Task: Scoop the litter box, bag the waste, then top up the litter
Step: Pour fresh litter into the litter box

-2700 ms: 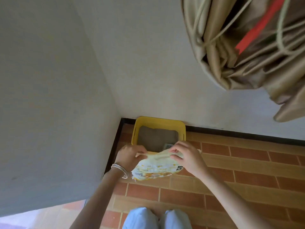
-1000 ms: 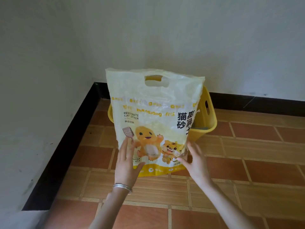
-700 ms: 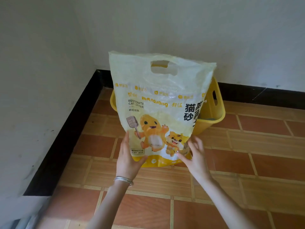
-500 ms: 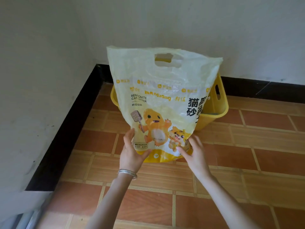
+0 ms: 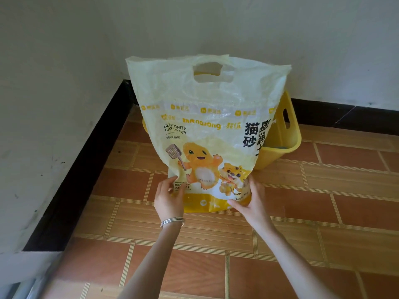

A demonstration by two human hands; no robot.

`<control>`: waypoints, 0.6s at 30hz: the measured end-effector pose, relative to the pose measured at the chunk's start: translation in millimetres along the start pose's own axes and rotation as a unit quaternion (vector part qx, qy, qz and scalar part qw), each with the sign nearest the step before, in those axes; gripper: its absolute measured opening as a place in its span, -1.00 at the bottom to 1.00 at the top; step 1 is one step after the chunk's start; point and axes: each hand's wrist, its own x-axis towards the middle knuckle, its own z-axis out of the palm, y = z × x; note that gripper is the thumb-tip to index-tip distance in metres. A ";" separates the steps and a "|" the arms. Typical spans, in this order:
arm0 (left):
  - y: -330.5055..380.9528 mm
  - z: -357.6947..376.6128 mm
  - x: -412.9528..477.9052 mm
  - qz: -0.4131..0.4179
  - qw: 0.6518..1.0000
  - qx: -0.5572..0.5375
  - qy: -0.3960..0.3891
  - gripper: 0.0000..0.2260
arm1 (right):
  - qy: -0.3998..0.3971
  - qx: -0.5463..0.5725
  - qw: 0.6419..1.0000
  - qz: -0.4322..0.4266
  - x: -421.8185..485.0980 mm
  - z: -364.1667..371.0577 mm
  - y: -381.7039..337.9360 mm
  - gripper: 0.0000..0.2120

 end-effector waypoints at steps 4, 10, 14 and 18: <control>5.6 -7.3 7.3 0.015 1.000 0.000 0.020 -0.99 | 0.030 0.015 0.999 -0.006 -0.2 -6.7 -2.3 -0.26; 20.6 -32.1 3.8 -0.023 0.999 -0.019 -0.018 -0.91 | 0.062 0.033 0.996 -0.057 -18.6 -20.6 -21.4 -0.37; 43.9 -47.9 6.0 -0.036 0.998 -0.037 -0.043 -0.90 | 0.118 0.062 0.991 -0.016 -29.6 -41.5 -40.8 -0.54; 78.1 -61.0 16.3 -0.024 0.995 -0.049 -0.087 -0.90 | 0.135 0.054 0.989 -0.016 -29.3 -77.5 -68.0 -0.64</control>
